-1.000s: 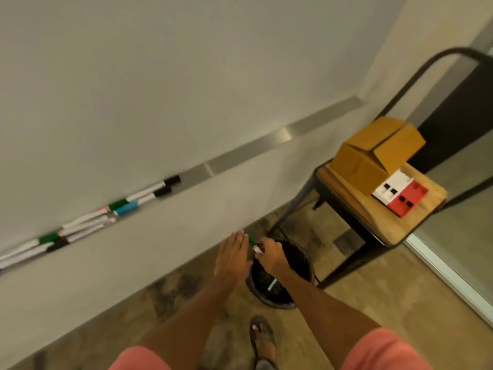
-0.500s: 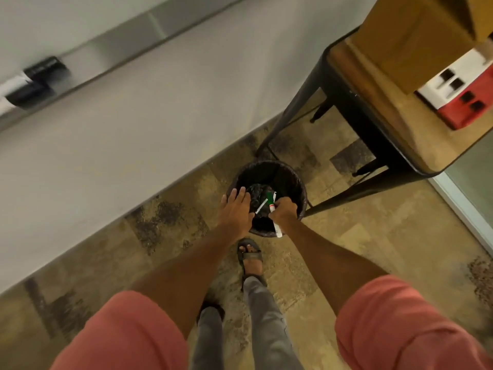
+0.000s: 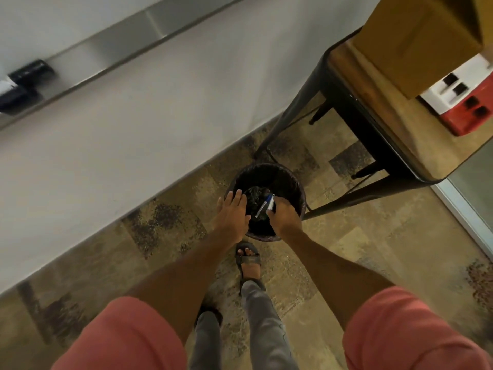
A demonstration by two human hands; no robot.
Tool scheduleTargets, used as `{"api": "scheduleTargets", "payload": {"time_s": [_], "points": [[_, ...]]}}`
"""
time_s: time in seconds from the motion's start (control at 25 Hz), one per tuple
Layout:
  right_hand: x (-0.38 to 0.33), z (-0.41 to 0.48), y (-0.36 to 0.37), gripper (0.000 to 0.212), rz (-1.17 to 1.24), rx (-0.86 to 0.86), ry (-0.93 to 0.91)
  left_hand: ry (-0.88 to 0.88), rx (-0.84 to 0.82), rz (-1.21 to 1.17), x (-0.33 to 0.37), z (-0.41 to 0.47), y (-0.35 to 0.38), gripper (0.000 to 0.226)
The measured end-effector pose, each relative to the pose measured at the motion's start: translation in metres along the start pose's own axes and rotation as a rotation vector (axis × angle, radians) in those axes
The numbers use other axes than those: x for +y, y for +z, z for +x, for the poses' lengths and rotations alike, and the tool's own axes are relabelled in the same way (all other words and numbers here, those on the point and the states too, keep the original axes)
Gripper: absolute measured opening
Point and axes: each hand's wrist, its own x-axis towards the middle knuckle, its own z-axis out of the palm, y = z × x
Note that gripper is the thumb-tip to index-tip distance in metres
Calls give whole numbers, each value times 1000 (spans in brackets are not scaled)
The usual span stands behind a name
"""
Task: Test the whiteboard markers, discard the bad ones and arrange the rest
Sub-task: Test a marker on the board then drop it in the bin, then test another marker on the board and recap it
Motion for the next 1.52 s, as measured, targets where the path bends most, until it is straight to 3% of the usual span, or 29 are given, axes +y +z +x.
{"api": "scheduleTargets", "payload": {"time_s": [0.12,0.32,0.4,0.56,0.96,1.04,1.16,1.52], "points": [[-18,-11,-11,57,-211,37,-199,-11,46,-16,-3,-11,-14,59],[-68,-36,-38,62,-339,93,-360,-24,206,-66,-22,-44,-54,58],[-96,-51,-46,66,-342,127,-408,-40,277,-82,-36,-62,-76,57],[-156,-81,-61,97,-284,200,-489,-65,393,-85,-66,-102,-119,54],[-312,-152,-103,106,-290,351,-627,-182,600,-56,-150,-208,-218,55],[-337,-166,-108,96,-306,361,-642,-201,635,-51,-166,-224,-227,55],[-366,-181,-116,59,-327,379,-682,-222,670,-49,-185,-244,-238,55],[-407,-162,-130,50,-396,406,-825,-345,673,-92,-216,-248,-245,55]]}}
